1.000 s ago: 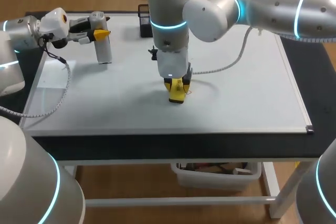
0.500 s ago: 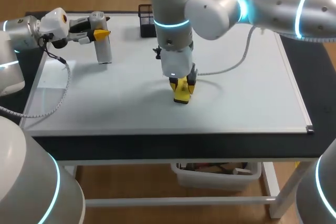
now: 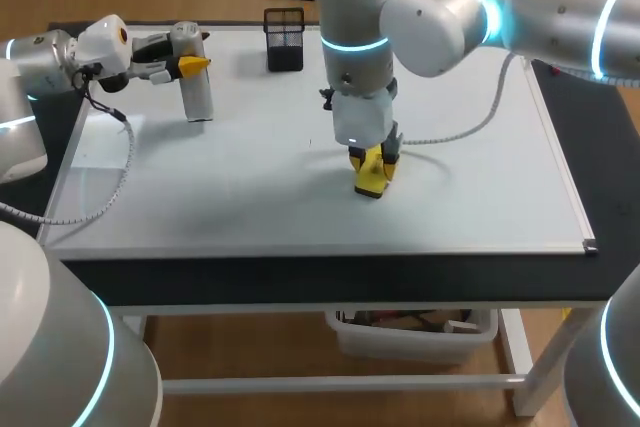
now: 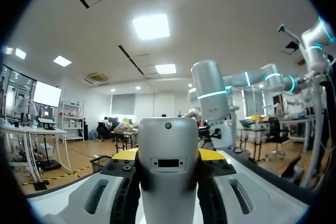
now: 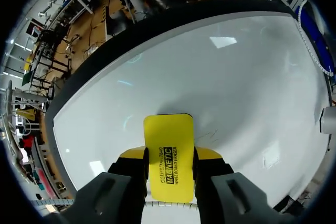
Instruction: Pick up the inspection probe, press it on each red-marked spot on the whiteboard one by one, put down the probe, pick up the eraser, and wipe off all the red marks.
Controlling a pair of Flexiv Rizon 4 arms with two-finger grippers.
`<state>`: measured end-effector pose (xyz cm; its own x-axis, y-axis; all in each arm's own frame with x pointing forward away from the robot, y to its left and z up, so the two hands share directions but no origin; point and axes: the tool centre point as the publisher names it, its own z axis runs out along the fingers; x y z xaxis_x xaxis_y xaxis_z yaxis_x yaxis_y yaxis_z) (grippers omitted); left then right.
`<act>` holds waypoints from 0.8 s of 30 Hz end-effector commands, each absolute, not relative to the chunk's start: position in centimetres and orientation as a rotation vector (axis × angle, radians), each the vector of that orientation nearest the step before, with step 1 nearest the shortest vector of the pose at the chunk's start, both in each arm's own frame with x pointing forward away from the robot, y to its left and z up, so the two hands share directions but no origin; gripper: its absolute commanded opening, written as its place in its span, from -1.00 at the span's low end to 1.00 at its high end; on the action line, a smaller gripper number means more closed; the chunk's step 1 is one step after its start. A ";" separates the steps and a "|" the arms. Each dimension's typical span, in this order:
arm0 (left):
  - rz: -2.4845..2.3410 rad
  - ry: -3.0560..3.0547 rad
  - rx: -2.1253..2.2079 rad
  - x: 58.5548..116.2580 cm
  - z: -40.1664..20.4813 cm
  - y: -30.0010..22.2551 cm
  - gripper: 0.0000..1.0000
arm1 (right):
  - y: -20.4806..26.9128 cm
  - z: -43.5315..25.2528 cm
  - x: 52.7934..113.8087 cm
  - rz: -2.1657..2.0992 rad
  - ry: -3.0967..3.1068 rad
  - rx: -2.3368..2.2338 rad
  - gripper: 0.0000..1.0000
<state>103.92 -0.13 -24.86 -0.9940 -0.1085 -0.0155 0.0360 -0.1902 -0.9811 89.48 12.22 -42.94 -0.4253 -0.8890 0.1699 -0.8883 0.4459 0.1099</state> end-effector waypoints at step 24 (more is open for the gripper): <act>-2.351 1.937 -0.088 103.9 -24.7 -0.1 -1.00 | 9.6 -37.5 94.7 0.108 -2.486 1.710 -1.00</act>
